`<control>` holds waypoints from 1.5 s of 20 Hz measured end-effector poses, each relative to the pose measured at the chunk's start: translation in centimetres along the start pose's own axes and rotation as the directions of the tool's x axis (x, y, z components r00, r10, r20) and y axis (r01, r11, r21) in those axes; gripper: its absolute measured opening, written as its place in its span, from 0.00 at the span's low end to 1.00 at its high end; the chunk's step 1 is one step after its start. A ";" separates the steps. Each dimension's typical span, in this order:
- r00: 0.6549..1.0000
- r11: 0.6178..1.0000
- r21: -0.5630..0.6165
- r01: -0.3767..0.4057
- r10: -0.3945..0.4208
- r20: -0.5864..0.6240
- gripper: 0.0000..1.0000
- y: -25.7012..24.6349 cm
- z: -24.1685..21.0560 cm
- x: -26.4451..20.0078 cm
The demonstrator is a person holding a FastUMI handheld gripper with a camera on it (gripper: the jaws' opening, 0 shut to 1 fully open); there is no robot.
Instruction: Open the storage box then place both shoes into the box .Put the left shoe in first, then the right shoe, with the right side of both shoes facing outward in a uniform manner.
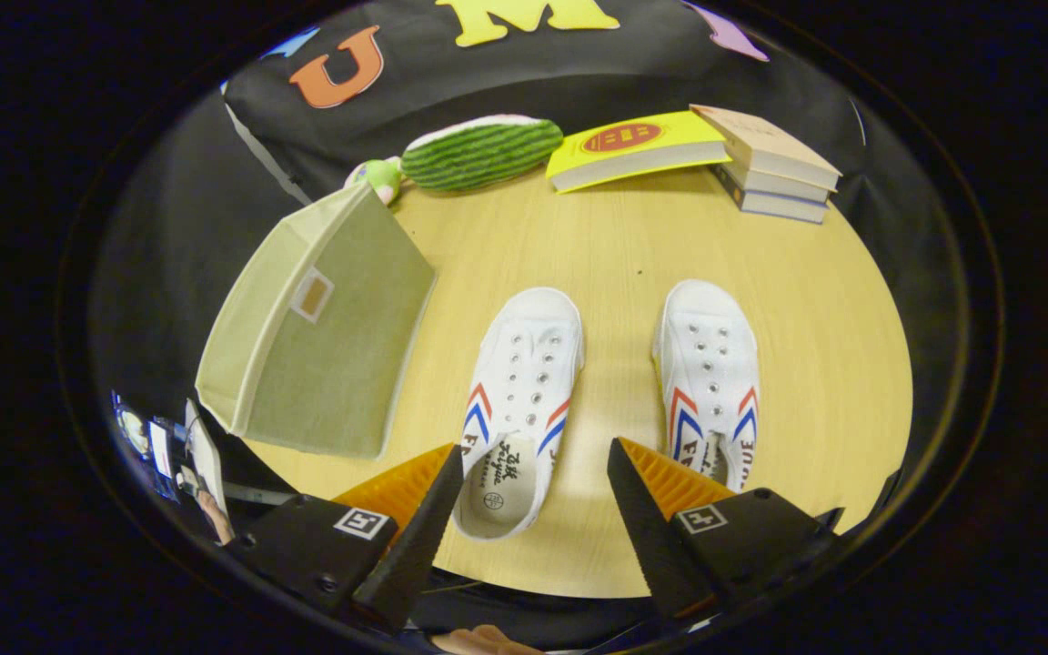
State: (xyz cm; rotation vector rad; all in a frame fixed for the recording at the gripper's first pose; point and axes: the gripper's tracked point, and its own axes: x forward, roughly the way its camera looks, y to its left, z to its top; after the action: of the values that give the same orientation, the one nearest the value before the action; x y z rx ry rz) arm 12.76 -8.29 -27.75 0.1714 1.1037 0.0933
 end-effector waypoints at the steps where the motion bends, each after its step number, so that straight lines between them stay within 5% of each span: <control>1: 1.000 1.000 0.013 0.008 -0.008 -0.020 0.98 -0.3 -0.3 0.7; 6: 0.996 0.999 0.042 0.016 -0.013 -0.089 0.87 -0.6 -1.4 2.6; 11: 0.995 0.999 -0.036 0.037 -0.041 -0.092 0.45 -0.8 -0.7 4.5; 17: 0.997 0.999 -0.048 0.007 -0.011 -0.072 0.09 -0.6 -0.9 5.5; 22: 0.995 0.994 0.063 -0.093 0.095 -0.032 0.06 0.0 0.1 3.2; 30: 0.984 0.983 0.068 -0.168 0.163 0.068 0.06 2.2 3.6 -3.2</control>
State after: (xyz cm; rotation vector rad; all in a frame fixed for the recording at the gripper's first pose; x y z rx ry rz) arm 14.59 -6.97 -22.97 0.3299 1.0300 0.1952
